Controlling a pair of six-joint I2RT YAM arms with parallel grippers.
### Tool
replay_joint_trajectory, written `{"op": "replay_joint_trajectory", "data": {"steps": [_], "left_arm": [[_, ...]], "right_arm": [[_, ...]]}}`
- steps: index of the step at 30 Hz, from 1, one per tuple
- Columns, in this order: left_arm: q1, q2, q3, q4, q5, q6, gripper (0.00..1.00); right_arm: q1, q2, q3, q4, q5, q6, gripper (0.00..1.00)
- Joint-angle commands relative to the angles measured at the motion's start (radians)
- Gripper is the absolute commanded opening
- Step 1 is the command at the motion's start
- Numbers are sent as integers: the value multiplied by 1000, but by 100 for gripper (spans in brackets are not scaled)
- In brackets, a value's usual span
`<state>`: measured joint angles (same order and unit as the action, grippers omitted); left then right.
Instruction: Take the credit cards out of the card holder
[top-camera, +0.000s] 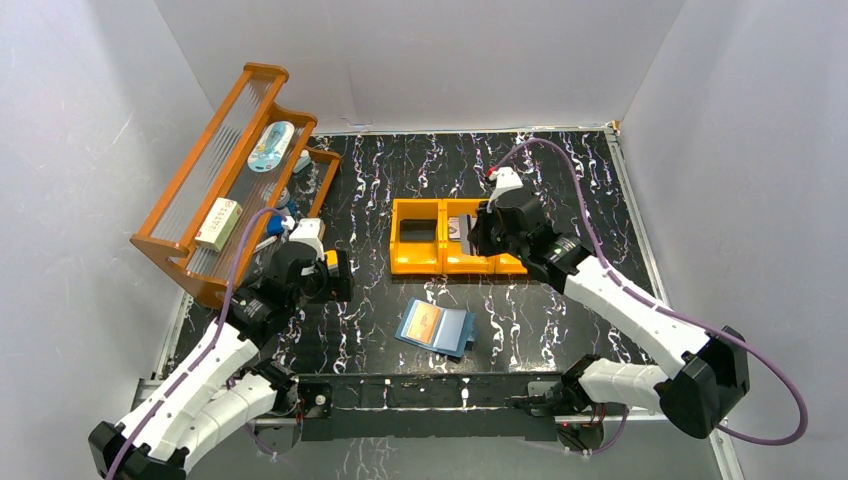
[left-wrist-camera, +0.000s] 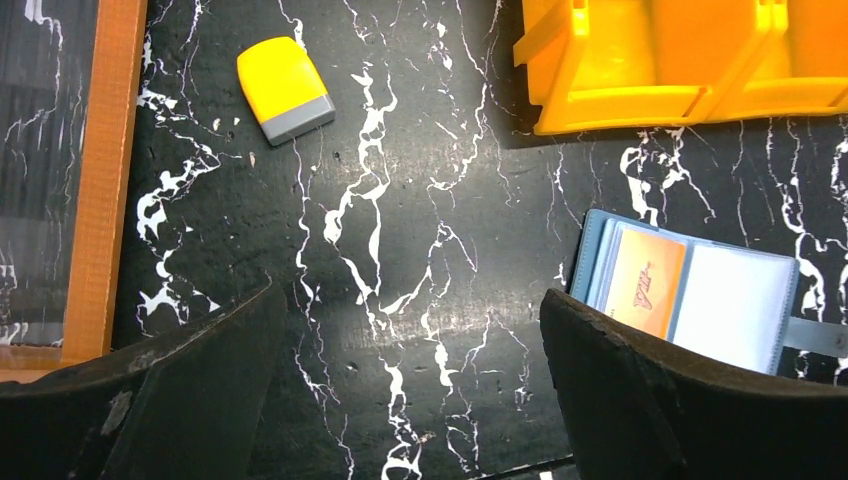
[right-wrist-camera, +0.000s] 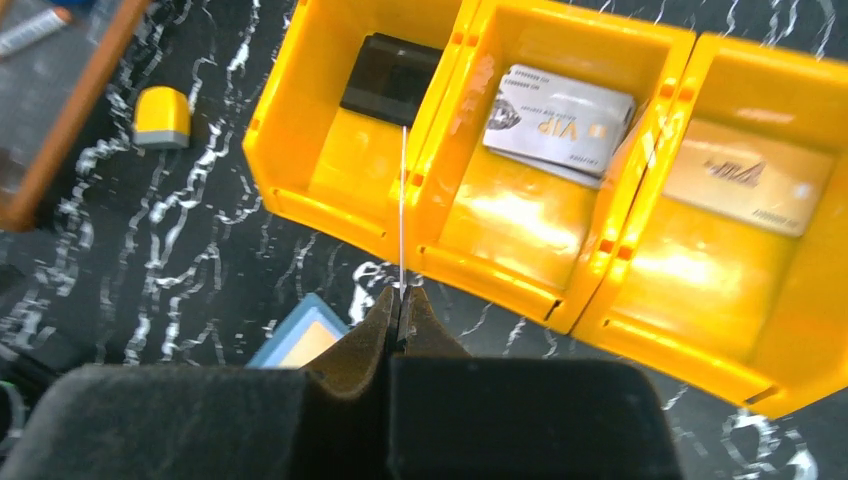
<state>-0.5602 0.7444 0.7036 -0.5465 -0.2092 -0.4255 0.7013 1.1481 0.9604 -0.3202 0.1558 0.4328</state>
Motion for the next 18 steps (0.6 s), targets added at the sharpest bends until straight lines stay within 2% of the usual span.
{"op": "replay_joint_trajectory", "data": {"steps": [1,10,13,18], "left_arm": [[0,-1,-27,77,-31,51,98],[-1,36,-50,173,25,46,98],[-1,56,-38,165,57,68,98],[-1,52,-44,174,69,76,98]], "right_arm": [[-2,28,80,-1,47,-247,0],[6,130,145,-44,64,-578,0],[14,167,163,-57,66,-734,0],[20,258,195,-60,92,-875,0]]}}
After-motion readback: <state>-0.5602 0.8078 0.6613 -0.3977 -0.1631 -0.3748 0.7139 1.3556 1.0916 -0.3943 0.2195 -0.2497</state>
